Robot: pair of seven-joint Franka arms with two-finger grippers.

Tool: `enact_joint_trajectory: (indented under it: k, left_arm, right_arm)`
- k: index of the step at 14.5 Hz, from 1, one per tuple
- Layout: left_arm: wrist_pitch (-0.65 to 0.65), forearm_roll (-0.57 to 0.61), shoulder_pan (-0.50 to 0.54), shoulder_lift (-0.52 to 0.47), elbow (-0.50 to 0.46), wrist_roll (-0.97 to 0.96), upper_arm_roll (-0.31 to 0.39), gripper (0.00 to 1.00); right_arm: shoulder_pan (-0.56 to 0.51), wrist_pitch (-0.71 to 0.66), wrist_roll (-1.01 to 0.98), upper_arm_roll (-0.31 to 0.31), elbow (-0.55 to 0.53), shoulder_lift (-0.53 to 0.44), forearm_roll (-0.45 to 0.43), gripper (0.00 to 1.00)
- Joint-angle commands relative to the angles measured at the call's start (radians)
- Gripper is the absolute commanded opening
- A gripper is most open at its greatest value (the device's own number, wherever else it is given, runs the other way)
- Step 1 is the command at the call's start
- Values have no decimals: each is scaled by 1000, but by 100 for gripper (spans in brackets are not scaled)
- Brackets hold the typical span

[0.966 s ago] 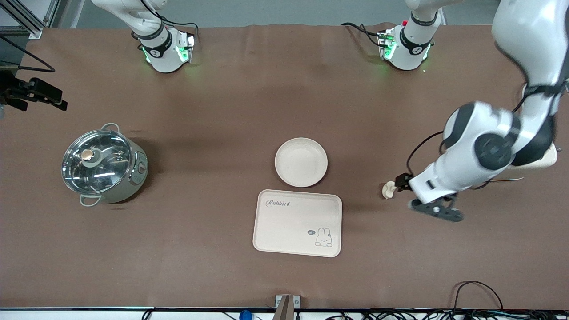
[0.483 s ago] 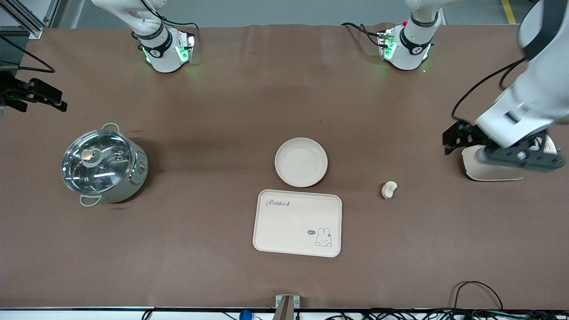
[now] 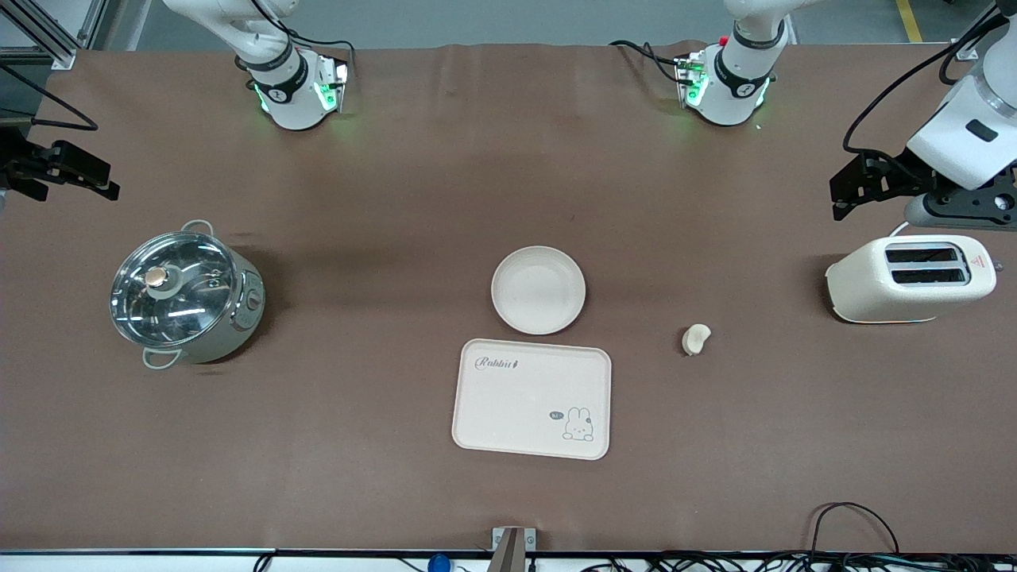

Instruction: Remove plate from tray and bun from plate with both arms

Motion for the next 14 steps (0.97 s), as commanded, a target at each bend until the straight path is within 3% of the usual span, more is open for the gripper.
enact_joint_trajectory:
  k: [1, 3, 5, 8, 14]
  left_arm:
    - [-7, -32, -162, -88, -86, 22, 176, 100]
    - [22, -65, -272, -150, -170, 22, 323, 100]
    - [125, -76, -325, -233, -302, 22, 391, 100]
    - [158, -76, -333, -255, -341, 25, 405, 100]
    - [153, -75, -331, -217, -283, 22, 399, 100]
  right_arm:
    - [9, 8, 11, -4, -12, -11, -7, 100]
    - [9, 8, 11, -4, -12, -11, -7, 100]
    - [8, 8, 11, -4, -12, -11, -8, 100]
    - [3, 8, 11, -6, -12, -11, -8, 100]
    - [-2, 6, 14, -9, 2, -11, -10, 100]
